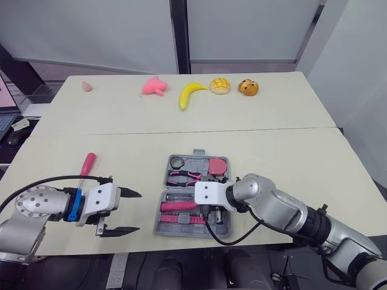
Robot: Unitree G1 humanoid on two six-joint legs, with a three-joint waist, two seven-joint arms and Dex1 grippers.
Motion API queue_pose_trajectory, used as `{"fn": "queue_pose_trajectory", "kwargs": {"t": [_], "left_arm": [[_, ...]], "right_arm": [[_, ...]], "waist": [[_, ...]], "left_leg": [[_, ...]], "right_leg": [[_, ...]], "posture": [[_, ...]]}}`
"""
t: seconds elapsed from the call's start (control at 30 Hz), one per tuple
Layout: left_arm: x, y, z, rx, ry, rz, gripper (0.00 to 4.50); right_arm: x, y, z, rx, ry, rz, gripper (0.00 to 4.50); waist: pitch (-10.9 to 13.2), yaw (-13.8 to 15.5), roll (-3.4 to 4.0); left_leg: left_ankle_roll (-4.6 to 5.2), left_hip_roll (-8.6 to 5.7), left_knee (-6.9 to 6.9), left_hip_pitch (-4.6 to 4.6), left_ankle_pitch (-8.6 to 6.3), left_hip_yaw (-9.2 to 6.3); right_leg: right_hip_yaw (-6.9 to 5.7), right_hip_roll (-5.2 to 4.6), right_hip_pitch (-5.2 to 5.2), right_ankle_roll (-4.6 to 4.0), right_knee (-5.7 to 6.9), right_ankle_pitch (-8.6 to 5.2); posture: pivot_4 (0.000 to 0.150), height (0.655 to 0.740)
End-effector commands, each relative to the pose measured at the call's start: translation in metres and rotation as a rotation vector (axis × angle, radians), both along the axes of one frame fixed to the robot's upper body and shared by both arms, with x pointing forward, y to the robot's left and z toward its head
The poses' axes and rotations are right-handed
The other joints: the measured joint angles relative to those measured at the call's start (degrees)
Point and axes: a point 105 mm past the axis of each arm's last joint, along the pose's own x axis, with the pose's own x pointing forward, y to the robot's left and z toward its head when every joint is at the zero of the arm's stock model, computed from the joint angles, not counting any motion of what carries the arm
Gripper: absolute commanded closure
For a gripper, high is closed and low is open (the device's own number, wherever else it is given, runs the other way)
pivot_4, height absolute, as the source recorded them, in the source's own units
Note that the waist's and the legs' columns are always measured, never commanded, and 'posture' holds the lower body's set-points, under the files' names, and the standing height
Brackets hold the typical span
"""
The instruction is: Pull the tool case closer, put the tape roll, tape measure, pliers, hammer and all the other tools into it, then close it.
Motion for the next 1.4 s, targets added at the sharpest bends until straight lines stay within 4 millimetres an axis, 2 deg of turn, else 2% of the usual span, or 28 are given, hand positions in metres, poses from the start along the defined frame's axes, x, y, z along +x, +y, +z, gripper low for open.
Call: {"fn": "queue_pose_trajectory", "kwargs": {"t": [0.03,0.17,0.33,0.47,0.63,0.67,1.0,1.4], "left_arm": [[0.001,-0.002,0.002,0.006,-0.015,-0.017,0.0],[0.002,-0.005,0.004,-0.009,-0.022,-0.021,0.0],[0.004,-0.009,0.009,-0.039,-0.033,-0.023,0.0],[0.005,-0.011,0.011,-0.053,-0.039,-0.025,0.0],[0.004,-0.012,0.012,-0.055,-0.039,-0.028,0.0],[0.003,-0.012,0.012,-0.055,-0.038,-0.028,0.0],[0.001,-0.01,0.01,-0.05,-0.031,-0.024,0.0],[-0.001,-0.012,0.008,-0.059,-0.026,-0.025,0.0]], "right_arm": [[0.001,0.002,0.008,0.036,-0.014,-0.004,3.43],[-0.001,0.006,0.019,0.086,0.003,-0.002,2.59],[0.0,0.009,0.041,0.177,0.015,0.024,2.59],[0.005,0.014,0.046,0.217,-0.007,0.062,3.32],[0.006,0.022,0.034,0.217,0.011,0.081,4.41],[0.005,0.023,0.031,0.211,0.016,0.086,4.46],[-0.004,0.021,-0.006,0.148,0.053,0.109,4.46],[0.006,0.004,-0.036,0.071,0.119,-0.02,4.46]], "waist": [[0.0,0.01,-0.01],[0.0,0.02,-0.01],[-0.01,0.05,-0.02],[-0.01,0.03,-0.02],[-0.01,0.01,-0.02],[-0.01,0.01,-0.02],[-0.02,0.06,-0.03],[-0.08,-0.08,-0.11]], "left_leg": [[0.0,0.0,0.0,0.0,0.0,0.0],[0.0,0.0,0.01,0.0,0.0,0.0],[0.0,0.0,0.01,0.0,0.0,-0.01],[0.0,0.0,0.01,0.0,0.0,0.0],[0.0,0.0,0.01,0.0,0.0,0.0],[0.0,0.0,0.01,-0.01,0.0,0.0],[0.0,0.0,0.01,0.0,0.0,0.0],[0.01,0.03,0.02,0.3,0.01,-0.02]], "right_leg": [[0.0,0.0,0.0,0.0,0.0,0.0],[0.0,0.0,0.0,0.0,0.0,0.0],[-0.01,0.0,0.01,0.0,0.01,0.0],[-0.01,0.0,0.01,0.0,0.01,0.01],[-0.01,0.0,0.01,0.0,0.01,0.01],[0.0,0.0,0.01,0.0,0.01,0.01],[0.0,0.0,0.01,0.0,0.02,0.01],[0.0,0.07,0.25,-0.07,0.07,0.07]], "posture": [[0.15,0.74],[0.15,0.74],[0.15,0.74],[0.15,0.74],[0.15,0.74],[0.15,0.74],[0.15,0.74],[0.15,0.74]]}}
